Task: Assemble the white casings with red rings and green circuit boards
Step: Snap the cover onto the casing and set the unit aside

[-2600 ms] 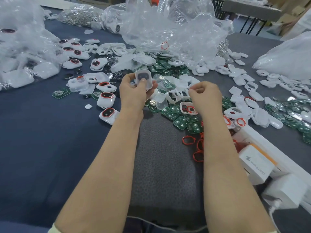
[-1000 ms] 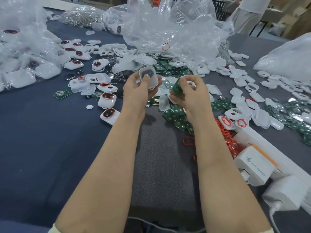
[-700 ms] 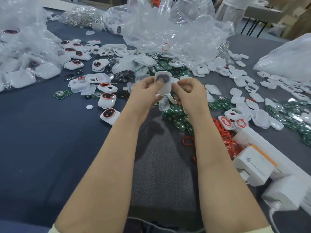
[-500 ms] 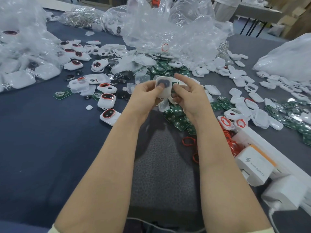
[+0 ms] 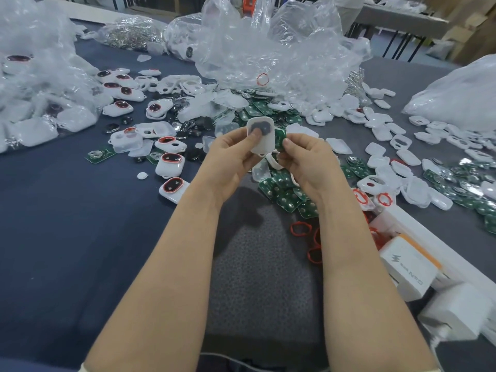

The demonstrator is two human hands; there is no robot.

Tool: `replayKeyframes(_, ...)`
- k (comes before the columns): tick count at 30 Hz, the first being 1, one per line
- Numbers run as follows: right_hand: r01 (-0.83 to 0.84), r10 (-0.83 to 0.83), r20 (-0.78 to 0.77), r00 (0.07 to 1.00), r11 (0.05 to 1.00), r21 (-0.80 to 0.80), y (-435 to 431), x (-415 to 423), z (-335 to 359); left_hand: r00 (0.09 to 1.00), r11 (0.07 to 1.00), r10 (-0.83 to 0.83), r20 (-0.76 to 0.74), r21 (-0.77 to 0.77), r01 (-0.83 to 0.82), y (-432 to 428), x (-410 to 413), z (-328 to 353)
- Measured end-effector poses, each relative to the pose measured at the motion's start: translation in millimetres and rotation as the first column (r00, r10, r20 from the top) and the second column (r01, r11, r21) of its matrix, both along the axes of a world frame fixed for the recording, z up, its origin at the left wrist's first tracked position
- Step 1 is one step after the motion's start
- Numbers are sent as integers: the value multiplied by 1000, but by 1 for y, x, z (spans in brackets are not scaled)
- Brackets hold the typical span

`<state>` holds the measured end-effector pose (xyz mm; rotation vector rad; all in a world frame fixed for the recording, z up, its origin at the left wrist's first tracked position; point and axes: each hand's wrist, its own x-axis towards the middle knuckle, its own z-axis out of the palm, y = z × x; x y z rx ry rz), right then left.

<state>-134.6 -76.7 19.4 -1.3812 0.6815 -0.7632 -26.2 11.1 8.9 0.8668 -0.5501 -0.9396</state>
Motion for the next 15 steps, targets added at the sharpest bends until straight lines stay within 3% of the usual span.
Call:
replayKeyframes(8,-26,0,137,991,982,186,2,1,-1,999,1000,9,-39,-25,-10,0,0,-2)
replayKeyframes(15,-151,82,247,965,950,274,7,8,-2,995,999,32,-97,-14,-33,0,3,-5)
